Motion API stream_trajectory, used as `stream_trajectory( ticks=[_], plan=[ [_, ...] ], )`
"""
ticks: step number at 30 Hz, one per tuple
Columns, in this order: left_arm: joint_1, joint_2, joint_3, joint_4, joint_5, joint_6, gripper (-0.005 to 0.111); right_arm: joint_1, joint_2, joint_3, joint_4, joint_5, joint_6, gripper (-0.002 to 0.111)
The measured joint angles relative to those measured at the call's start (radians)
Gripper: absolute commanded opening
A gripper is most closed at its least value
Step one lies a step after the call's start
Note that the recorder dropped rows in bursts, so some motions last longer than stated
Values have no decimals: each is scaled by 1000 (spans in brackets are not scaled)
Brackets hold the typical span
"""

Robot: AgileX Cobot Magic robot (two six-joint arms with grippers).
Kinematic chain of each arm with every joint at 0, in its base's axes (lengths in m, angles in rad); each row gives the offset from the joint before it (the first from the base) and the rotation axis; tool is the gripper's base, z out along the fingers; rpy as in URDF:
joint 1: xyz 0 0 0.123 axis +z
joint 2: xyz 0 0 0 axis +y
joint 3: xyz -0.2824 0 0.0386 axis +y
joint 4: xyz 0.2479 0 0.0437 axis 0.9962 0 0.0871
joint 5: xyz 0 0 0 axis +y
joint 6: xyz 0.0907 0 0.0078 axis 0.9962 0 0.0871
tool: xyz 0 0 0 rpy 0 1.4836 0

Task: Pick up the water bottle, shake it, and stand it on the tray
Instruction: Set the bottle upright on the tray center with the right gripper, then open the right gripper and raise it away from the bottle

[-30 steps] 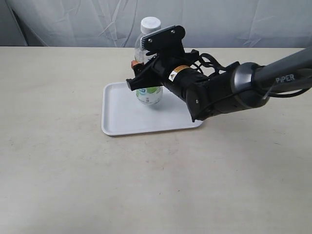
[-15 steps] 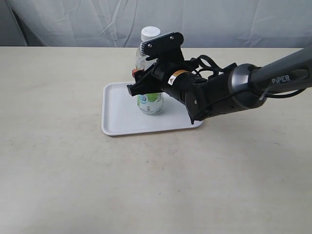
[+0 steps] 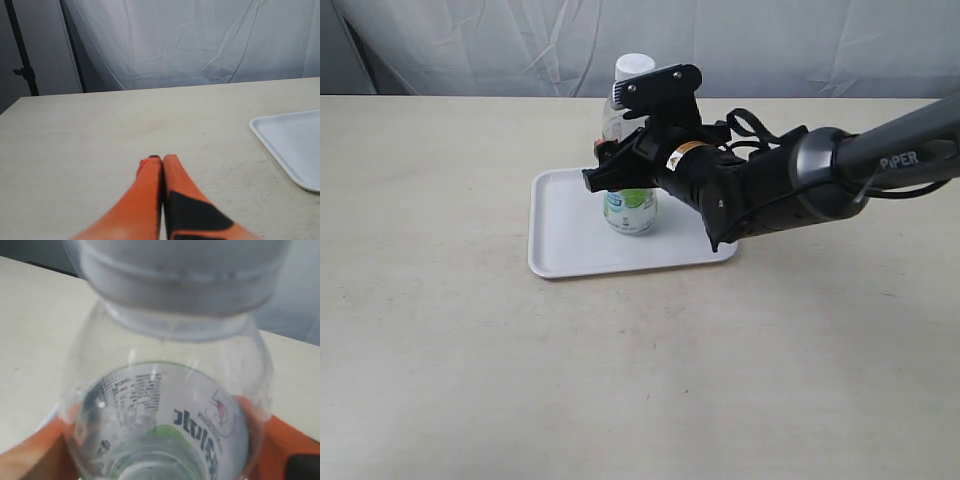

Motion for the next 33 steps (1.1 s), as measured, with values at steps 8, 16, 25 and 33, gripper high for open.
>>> stream_trajectory(
  ticks=[8, 16, 25, 33],
  plan=[
    [0, 0, 0, 0, 0, 0, 0, 0, -30, -9, -4, 91, -41, 84],
    [0, 0, 0, 0, 0, 0, 0, 0, -40, -13, -18, 110, -68, 100],
    [0, 0, 0, 0, 0, 0, 0, 0, -102, -13, -21, 112, -94, 100],
    [0, 0, 0, 0, 0, 0, 0, 0, -264, -13, -21, 116, -152, 100]
  ],
)
